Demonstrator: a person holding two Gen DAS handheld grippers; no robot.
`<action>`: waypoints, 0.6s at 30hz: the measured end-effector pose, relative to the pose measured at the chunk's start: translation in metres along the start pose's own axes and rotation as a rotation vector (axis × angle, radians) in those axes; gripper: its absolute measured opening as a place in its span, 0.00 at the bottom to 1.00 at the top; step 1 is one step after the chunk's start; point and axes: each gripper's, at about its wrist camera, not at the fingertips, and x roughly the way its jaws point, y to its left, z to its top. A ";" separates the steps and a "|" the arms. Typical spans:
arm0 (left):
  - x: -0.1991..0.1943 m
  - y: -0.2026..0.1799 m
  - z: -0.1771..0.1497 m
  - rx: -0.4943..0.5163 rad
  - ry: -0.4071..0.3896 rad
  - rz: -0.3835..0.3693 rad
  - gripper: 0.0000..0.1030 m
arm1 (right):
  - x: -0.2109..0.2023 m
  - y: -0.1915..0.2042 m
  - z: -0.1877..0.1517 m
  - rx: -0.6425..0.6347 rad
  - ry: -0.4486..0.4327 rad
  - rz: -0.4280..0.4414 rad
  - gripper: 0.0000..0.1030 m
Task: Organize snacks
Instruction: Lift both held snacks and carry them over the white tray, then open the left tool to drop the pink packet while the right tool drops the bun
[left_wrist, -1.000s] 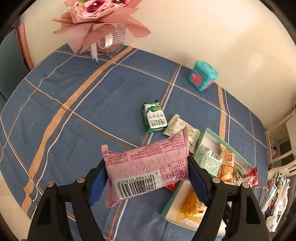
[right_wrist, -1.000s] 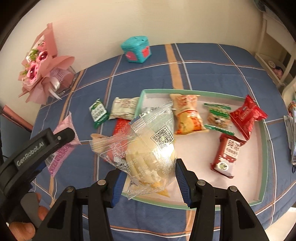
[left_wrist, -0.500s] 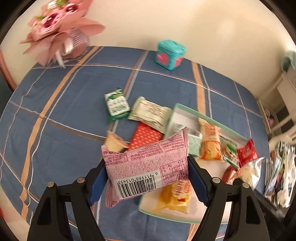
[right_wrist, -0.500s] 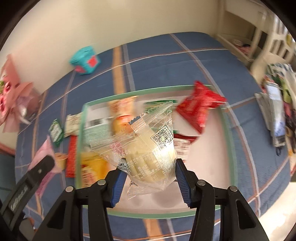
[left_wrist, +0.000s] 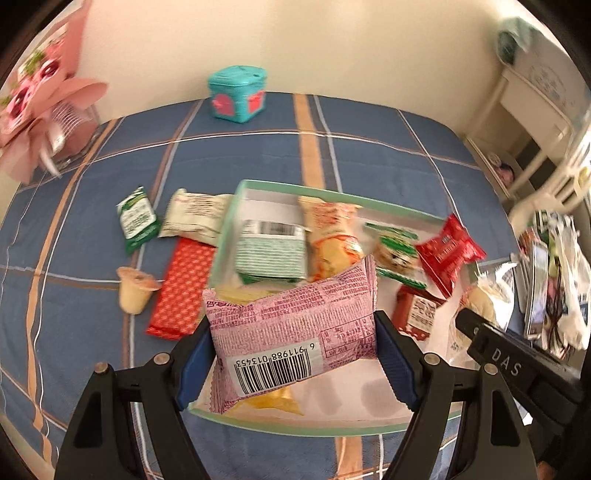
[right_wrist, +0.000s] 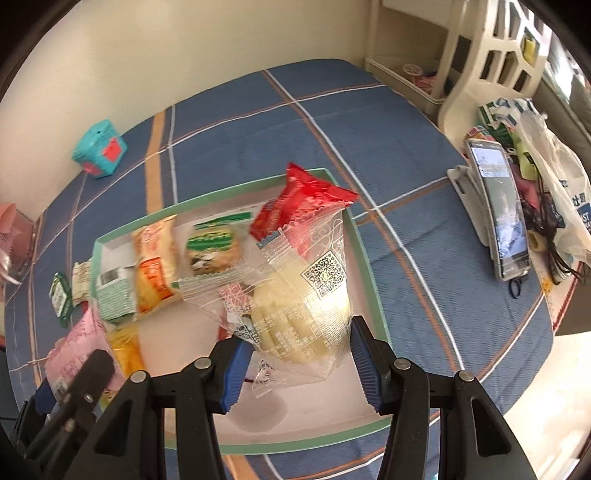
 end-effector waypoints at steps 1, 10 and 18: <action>0.003 -0.005 0.000 0.010 0.006 -0.001 0.79 | 0.001 -0.002 0.000 0.003 0.002 -0.004 0.53; 0.019 -0.027 -0.009 0.064 0.051 0.005 0.79 | 0.008 -0.011 0.002 0.013 0.019 -0.006 0.53; 0.024 -0.030 -0.013 0.075 0.064 0.006 0.80 | 0.007 -0.014 0.001 0.014 0.014 -0.017 0.53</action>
